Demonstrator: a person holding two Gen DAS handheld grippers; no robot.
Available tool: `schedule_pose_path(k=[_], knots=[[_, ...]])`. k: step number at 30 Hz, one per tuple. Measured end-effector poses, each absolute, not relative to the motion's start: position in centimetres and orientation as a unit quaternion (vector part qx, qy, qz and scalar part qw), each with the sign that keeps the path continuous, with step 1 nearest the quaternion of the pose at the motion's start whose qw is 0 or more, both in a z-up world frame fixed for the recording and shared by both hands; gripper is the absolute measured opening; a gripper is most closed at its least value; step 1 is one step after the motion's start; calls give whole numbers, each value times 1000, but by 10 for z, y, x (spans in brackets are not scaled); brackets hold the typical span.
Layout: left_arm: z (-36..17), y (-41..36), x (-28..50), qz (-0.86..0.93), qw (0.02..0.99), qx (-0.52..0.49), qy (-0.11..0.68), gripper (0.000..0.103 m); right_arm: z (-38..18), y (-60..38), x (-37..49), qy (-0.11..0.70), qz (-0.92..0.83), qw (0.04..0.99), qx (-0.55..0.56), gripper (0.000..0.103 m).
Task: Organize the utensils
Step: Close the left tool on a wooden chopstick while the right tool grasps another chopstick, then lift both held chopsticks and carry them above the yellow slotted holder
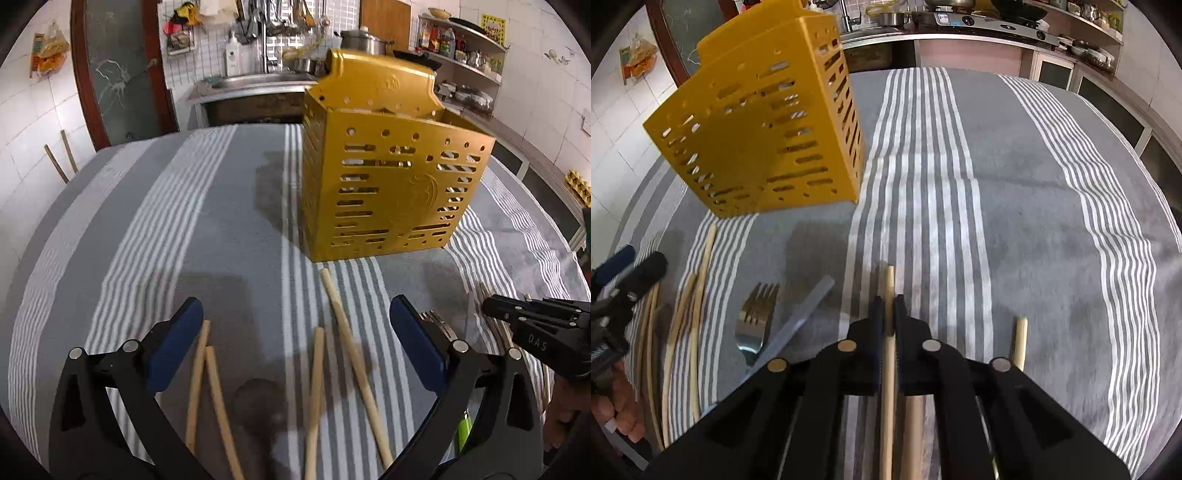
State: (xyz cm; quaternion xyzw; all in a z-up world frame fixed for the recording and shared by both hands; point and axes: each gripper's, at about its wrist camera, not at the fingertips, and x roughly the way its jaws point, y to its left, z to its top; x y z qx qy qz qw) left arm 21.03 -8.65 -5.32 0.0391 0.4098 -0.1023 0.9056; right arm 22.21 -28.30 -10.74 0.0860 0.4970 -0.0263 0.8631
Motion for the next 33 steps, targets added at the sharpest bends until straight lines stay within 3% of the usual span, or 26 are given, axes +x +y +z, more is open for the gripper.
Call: schedule_pose_path(k=[4,10,15,17,20,24,33], knots=[[-62,-99,221,-109,897,50,425,93,-103,-290,228,493,-22,865,89,6],[-83,-120,238,-111,879,72,458,75,-100,-294,231,491,-13,867,90,6],[-94,-131,249,-111,867,78,479,72,-100,-297,238,491,-5,867,88,6],[-95,-133,249,-115,866,80,479,65,-103,-299,242,491,-3,866,88,6],[-95,-142,247,-126,865,84,478,49,-103,-297,239,491,-1,866,89,6],[-92,-151,245,-141,861,87,480,8,-102,-297,242,491,1,867,88,6],[-75,-145,238,-158,863,74,473,4,-90,-293,236,477,17,874,94,6]])
